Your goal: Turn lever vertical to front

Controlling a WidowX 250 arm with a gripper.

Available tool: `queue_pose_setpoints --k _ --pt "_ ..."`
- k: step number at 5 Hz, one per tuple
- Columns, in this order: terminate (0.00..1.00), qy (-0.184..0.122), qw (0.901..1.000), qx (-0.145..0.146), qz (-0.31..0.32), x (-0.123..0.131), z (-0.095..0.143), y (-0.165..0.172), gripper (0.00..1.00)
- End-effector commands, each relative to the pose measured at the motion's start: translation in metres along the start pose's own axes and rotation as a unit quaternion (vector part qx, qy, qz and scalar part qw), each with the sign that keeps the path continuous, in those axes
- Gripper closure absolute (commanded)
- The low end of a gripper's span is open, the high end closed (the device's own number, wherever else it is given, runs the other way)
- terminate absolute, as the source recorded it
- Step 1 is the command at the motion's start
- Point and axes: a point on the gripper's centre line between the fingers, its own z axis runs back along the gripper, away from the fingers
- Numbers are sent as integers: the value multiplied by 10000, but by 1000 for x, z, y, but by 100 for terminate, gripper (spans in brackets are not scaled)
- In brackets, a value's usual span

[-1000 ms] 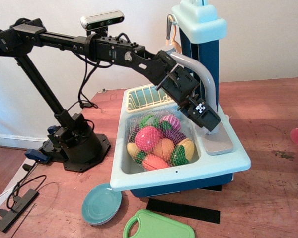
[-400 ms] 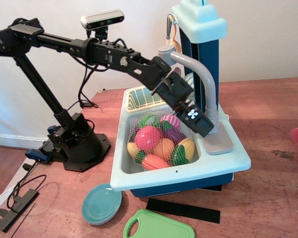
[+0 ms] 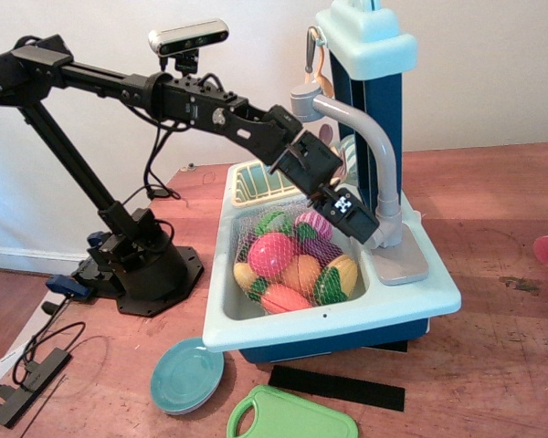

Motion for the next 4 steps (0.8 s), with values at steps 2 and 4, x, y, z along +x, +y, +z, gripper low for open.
queue_pose_setpoints --k 2,4 --pt "0 -137 9992 325 203 15 22 33 0" --pt "0 -146 9977 569 346 -10 73 55 0"
